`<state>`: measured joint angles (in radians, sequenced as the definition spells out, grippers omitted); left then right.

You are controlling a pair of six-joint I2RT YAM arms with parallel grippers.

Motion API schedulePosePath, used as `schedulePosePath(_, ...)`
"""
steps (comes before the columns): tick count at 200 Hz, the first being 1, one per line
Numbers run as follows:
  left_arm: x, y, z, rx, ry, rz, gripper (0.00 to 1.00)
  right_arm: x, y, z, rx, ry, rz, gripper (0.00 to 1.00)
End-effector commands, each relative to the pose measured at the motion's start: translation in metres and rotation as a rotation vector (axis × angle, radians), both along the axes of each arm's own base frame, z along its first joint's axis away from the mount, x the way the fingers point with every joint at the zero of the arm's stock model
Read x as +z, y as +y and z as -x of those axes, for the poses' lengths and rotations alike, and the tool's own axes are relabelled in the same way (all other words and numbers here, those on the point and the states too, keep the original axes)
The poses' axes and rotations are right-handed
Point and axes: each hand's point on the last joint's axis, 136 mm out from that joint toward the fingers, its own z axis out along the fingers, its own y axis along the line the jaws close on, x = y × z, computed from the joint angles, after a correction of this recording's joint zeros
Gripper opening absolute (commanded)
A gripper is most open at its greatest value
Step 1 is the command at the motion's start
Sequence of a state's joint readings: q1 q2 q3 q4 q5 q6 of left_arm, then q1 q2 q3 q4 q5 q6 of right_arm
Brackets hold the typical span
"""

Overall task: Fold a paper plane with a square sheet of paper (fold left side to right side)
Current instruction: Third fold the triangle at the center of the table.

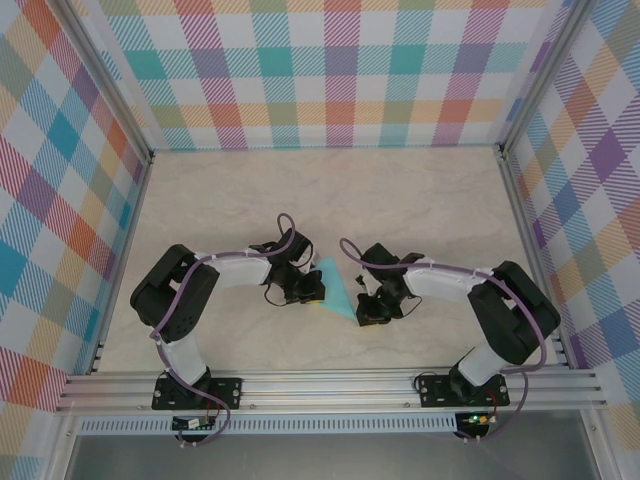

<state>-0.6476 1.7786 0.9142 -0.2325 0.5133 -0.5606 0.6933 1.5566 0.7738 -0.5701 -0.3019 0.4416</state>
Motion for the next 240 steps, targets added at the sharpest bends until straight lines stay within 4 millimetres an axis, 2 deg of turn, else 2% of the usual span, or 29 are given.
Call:
schedulePosePath(1,-0.020,0.020,0.011,0.005,0.029,-0.126,0.01,0.024,-0.004,0.002,-0.029,-0.014,-0.013,0.13)
schedulePosePath(15,-0.018,0.019,0.010,0.007,0.026,-0.121,0.01,0.038,0.006,-0.006,-0.033,-0.040,-0.063,0.13)
schedulePosePath(30,-0.017,0.019,0.009,0.006,0.021,-0.119,0.01,0.042,0.020,-0.012,-0.031,-0.040,-0.111,0.13)
schedulePosePath(58,-0.014,0.018,0.008,0.006,0.015,-0.115,0.01,0.027,0.038,-0.021,-0.024,-0.001,-0.103,0.10)
schedulePosePath(76,-0.014,0.019,0.008,0.007,0.014,-0.115,0.01,0.019,0.042,-0.025,-0.033,0.009,-0.092,0.10)
schedulePosePath(113,-0.013,0.018,0.008,0.007,0.013,-0.110,0.01,0.002,0.035,-0.025,-0.042,0.027,-0.030,0.09)
schedulePosePath(143,-0.005,0.016,0.005,0.010,-0.009,-0.096,0.04,-0.014,0.018,-0.018,-0.042,0.055,0.065,0.09)
schedulePosePath(176,0.017,0.012,0.004,0.029,-0.044,-0.036,0.14,-0.026,0.003,-0.009,-0.040,0.080,0.135,0.09)
schedulePosePath(192,0.033,0.004,0.001,0.025,-0.087,0.024,0.16,-0.031,-0.002,-0.007,-0.041,0.085,0.156,0.09)
schedulePosePath(212,0.045,-0.006,0.010,-0.005,-0.089,0.064,0.14,-0.034,-0.005,-0.006,-0.044,0.087,0.170,0.09)
schedulePosePath(240,0.046,-0.020,0.023,-0.034,-0.071,0.087,0.08,-0.035,-0.006,-0.007,-0.044,0.080,0.178,0.08)
